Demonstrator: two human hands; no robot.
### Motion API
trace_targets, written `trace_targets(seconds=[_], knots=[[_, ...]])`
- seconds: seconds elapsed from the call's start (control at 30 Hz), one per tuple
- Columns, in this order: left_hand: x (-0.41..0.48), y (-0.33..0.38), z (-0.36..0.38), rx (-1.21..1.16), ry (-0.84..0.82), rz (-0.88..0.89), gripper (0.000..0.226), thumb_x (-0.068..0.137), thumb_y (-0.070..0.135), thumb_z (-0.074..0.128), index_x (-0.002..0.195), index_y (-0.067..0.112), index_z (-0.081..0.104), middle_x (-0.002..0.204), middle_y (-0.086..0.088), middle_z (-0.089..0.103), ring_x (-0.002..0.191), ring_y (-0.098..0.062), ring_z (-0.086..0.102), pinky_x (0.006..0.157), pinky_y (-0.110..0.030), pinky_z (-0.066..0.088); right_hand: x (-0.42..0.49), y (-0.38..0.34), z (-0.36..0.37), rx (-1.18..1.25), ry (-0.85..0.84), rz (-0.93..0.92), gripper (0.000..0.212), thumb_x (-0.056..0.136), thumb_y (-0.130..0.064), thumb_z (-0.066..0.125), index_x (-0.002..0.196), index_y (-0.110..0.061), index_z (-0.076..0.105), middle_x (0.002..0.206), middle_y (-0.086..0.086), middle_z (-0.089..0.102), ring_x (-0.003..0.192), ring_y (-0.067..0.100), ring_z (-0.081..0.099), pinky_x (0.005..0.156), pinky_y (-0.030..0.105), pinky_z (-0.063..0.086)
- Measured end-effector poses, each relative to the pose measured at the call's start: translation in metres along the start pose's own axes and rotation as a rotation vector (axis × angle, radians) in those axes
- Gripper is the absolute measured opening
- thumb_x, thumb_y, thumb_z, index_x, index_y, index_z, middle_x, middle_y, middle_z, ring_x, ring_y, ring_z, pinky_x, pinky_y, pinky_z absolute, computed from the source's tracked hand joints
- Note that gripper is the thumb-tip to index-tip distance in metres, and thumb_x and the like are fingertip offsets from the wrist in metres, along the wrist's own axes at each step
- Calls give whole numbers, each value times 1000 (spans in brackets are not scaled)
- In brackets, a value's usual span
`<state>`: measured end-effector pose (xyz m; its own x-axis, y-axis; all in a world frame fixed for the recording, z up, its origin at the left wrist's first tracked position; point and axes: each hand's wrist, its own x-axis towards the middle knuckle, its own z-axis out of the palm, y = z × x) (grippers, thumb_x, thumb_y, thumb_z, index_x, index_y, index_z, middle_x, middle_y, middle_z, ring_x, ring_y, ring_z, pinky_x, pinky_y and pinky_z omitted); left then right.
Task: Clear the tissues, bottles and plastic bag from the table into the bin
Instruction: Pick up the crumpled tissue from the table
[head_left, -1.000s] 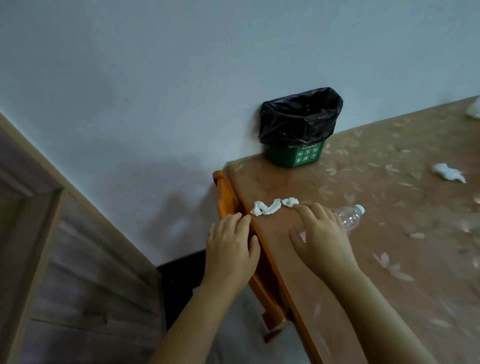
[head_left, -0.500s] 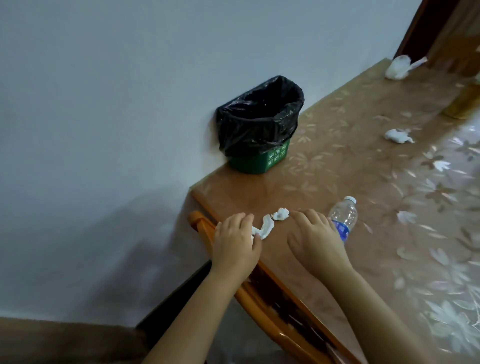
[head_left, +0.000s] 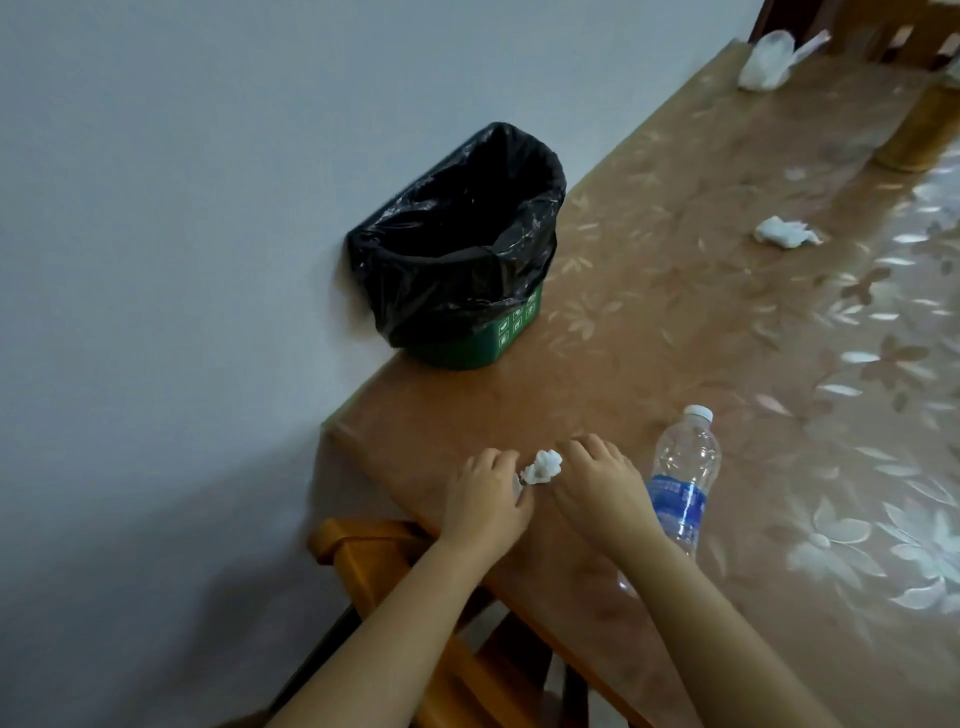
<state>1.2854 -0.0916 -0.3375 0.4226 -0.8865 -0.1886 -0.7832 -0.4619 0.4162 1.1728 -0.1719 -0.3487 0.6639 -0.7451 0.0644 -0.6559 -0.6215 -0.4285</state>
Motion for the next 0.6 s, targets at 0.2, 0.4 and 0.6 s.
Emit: trace_targets(seconds=[0.2, 0.4, 0.6], knots=[[15, -15, 24, -10, -104, -101, 48, 89, 40, 49, 130, 16, 41, 131, -2, 46, 119, -20, 41, 95, -33, 39, 14, 18, 31, 70, -127, 62, 26, 75, -25, 57, 94, -7, 61, 95, 13, 61, 88, 36, 56, 69, 39, 43], [16, -23, 39, -76, -135, -162, 46, 84, 44, 56, 122, 20, 45, 122, 0, 47, 110, -20, 46, 86, -31, 42, 17, 22, 46, 120, -156, 32, 31, 75, -19, 65, 103, -6, 59, 102, 13, 59, 92, 35, 54, 70, 43, 48], [19, -29, 44, -262, -116, -254, 28, 84, 26, 61, 109, 20, 53, 111, 1, 49, 97, -16, 50, 78, -28, 45, 19, 27, 56, 92, -137, 38, 33, 67, -14, 66, 99, -8, 63, 91, 13, 60, 82, 34, 54, 59, 42, 50]])
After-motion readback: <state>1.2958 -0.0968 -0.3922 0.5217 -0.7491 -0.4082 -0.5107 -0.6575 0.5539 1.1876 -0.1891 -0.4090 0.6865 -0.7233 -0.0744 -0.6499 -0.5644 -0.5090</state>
